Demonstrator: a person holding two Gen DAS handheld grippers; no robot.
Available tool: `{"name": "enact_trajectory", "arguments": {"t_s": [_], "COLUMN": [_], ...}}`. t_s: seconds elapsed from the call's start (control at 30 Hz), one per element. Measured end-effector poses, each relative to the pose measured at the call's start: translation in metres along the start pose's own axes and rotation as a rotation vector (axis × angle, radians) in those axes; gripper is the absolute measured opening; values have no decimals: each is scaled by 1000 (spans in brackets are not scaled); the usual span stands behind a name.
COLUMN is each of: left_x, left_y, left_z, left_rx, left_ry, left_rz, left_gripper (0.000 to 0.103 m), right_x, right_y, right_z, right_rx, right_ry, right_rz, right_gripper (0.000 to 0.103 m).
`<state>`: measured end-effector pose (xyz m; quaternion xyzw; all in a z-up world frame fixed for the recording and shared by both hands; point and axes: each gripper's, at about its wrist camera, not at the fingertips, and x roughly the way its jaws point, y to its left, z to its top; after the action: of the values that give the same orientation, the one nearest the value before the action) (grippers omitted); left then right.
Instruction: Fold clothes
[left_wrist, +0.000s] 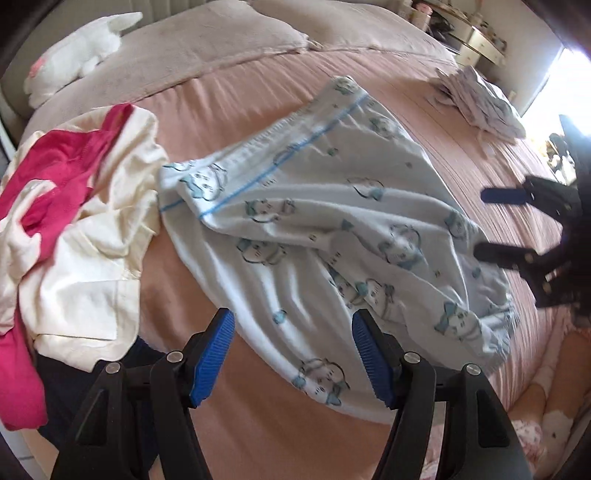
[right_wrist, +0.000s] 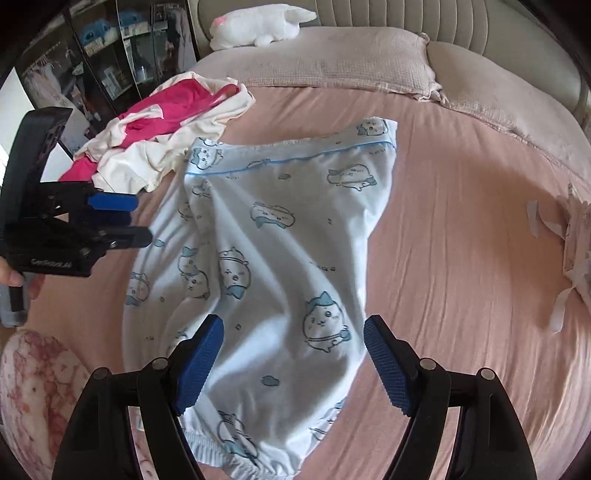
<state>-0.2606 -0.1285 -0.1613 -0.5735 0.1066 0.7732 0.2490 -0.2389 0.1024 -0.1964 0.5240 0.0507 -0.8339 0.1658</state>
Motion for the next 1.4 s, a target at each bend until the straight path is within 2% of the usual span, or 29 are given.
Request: {"name": "enact_trajectory", "arguments": {"t_s": [0.1,0.2,0.3,0.37,0.43,0.47,0.5,0.57,0.67,0.8,0.87,1.07,1.1,1.17,1.2,1.23,1.3,1.33,1.4], "left_x": [6,16,23,24,31,36,42,47,47,13,-2,-2,-2,-3,-2,3,17,25,38], "left_y": [-6,-16,-21,-33,-48,-54,-58,-65,-73,-75,-70,-34,-30,-36,-40,-47,-60,-66,-74], "left_z": [-4,1,12,19,21,20,19,17,16,16,10,-22,-26,-28,-29,-27,-21,-18,-15], "left_rx": [-47,-105,-190,-204,-216,-225,-236,-243,-239,-215,-214,-332,-354,-410,-432,-436,-425,-430,-464], "left_ry": [62,126,149,150,175,196,216,232,233,177,174,248,252,223,213,218,248,264,282], "left_rz": [-98,-134,-221,-220,-208,-208,-207,-210,-213,-164,-130,-68,-79,-208,-260,-271,-229,-220,-241], "left_gripper": [64,64,64,63,49,32,24,22,8,5,4,5,5,6,10,12,30,35,50], "right_x": [3,2,6,10,14,16,16,18,16,10,8,15,17,20,21,22,22,22,20], "right_y": [-16,-33,-41,-44,-48,-51,-54,-61,-67,-72,-74,-66,-63,-54,-52,-51,-52,-54,-56], "right_z": [-7,-13,-20,-24,-28,-29,-29,-30,-32,-30,-29,-27,-28,-30,-31,-31,-31,-31,-32], "right_rx": [-25,22,56,66,77,88,105,139,167,196,204,170,151,93,74,65,83,97,110], "right_ry": [-4,2,25,33,41,45,49,58,52,27,20,45,56,75,79,79,80,82,83], "right_rz": [-33,-17,0,0,-1,5,16,39,62,85,88,86,82,52,37,23,24,30,35], "right_gripper": [78,78,78,78,78,78,78,78,78,78,79,78,78,78,79,78,79,79,79]}}
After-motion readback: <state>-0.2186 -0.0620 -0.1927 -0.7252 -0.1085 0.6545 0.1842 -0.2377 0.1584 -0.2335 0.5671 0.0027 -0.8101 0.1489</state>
